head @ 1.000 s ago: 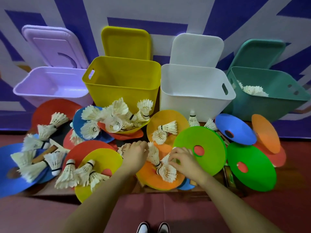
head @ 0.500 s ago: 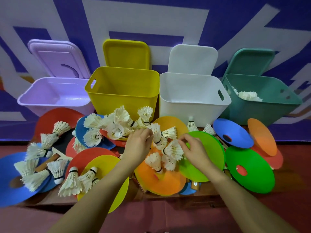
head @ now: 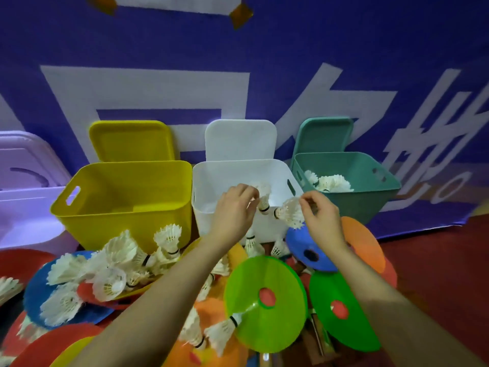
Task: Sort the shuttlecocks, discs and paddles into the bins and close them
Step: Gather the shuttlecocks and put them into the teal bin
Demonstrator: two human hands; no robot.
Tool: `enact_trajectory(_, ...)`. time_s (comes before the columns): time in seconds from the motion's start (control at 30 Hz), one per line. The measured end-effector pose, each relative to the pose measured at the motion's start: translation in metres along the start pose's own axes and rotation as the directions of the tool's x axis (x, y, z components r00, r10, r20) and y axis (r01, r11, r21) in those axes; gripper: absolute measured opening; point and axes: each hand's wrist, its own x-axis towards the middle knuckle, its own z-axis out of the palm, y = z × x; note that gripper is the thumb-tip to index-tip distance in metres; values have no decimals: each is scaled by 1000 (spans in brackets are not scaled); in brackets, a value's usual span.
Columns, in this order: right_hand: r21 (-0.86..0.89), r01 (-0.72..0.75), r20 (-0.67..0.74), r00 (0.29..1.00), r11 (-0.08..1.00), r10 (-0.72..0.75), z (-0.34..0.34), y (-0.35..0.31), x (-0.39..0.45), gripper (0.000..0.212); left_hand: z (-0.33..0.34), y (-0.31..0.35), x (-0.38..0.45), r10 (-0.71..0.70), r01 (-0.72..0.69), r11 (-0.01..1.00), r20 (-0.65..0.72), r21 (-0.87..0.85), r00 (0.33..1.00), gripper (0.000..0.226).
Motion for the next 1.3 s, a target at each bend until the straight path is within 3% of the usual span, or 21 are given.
enact_trajectory(0.23, -70, -93, -199, 977, 993, 78, -57, 75, 85, 8, 82, 55, 95, 57, -57, 998, -18, -16, 998, 10)
enact_trajectory(0.43, -99, -244, -183, 957, 965, 224, -83, 144, 144, 8, 162, 76, 160, -23, 23, 1000, -14, 1, 1000, 4)
enact_trajectory(0.67, -108, -283, -72, 958, 953, 277, -78, 184, 179, 15, 215, 67, 191, -127, 116, 981, 67, 155, 990, 14)
enact_trajectory(0.77, -131, -282, 13, 958, 951, 286, -74, 188, 178, 21, 217, 65, 181, -121, 90, 977, 149, 195, 981, 22)
enact_trajectory(0.9, -169, -176, 94, 977, 970, 194, -70, 179, 161, 21, 201, 66, 160, -139, 84, 969, 229, 233, 963, 31)
enact_trajectory(1.1, -211, -53, 194, 976, 976, 95, -62, 143, 115, 18, 150, 65, 107, -133, 88, 977, 233, 192, 963, 36)
enact_trajectory(1.3, -125, 25, 256, 967, 992, 8, -33, 95, 48, 14, 81, 45, 27, -141, 92, 977, 261, 193, 955, 32)
